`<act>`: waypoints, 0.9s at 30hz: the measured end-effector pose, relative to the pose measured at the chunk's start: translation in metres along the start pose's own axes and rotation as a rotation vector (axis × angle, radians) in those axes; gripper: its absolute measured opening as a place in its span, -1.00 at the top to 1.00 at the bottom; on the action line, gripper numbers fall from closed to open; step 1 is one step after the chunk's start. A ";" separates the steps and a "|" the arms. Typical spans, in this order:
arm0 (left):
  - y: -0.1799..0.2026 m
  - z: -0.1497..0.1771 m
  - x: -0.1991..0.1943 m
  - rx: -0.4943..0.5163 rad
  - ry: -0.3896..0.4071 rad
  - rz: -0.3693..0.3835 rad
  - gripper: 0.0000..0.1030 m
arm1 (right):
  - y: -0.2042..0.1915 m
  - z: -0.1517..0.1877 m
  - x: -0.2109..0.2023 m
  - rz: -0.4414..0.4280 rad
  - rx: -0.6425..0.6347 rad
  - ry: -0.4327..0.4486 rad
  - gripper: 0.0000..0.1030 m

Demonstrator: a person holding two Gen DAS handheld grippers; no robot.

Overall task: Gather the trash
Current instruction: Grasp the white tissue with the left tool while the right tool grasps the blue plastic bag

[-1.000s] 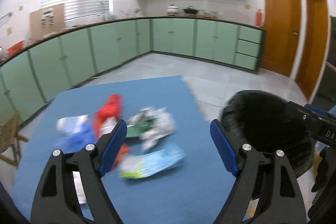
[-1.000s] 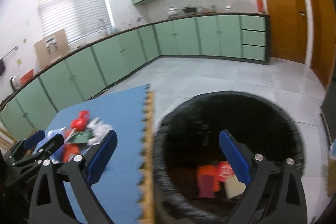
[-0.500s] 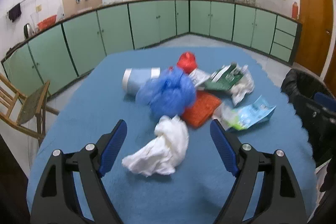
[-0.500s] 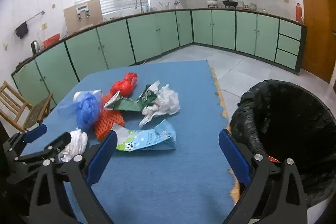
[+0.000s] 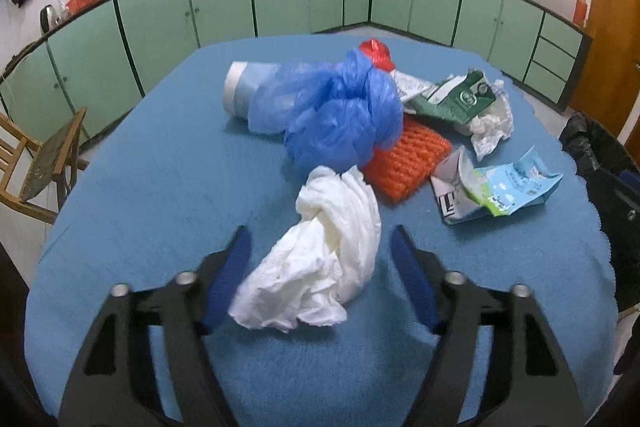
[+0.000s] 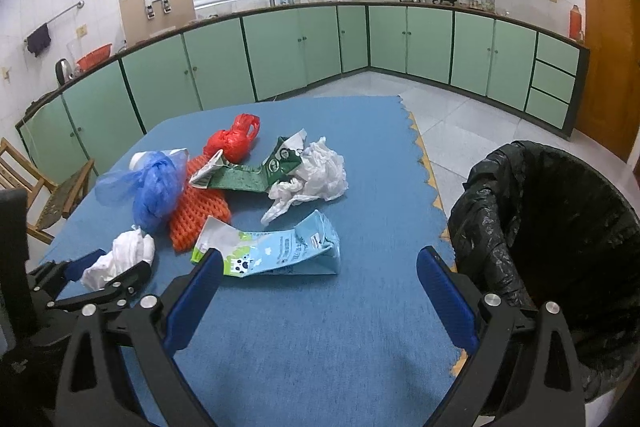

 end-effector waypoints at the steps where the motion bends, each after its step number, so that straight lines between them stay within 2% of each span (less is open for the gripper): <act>1: 0.000 0.001 0.001 0.000 -0.007 0.004 -0.01 | -0.001 0.000 0.001 -0.002 -0.001 -0.001 -0.85; 3: 0.003 0.002 0.003 -0.002 -0.014 0.026 0.26 | -0.003 -0.001 0.002 -0.005 -0.005 -0.002 -0.85; 7: 0.005 0.000 -0.002 0.001 0.002 0.028 0.42 | -0.010 -0.002 0.005 -0.017 -0.013 -0.005 -0.85; 16: -0.018 -0.008 -0.033 -0.060 0.068 0.010 0.47 | -0.037 -0.003 0.016 -0.056 -0.034 -0.009 -0.85; 21: -0.049 -0.012 -0.047 -0.101 0.104 -0.054 0.47 | -0.067 -0.006 0.025 -0.097 -0.074 -0.010 -0.85; 27: -0.082 -0.024 -0.040 -0.113 0.110 -0.116 0.47 | -0.108 -0.014 0.040 -0.133 -0.125 -0.002 -0.84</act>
Point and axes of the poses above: each gripper's, at about its wrist camera, not at the fingertips, and x roughly the way its jaws point, y to its right, z to its underside, the point moved 9 cm from there along x, roughly the way its jaws point, and after that the axes turned 7 degrees about x, right-handed, at the moved point
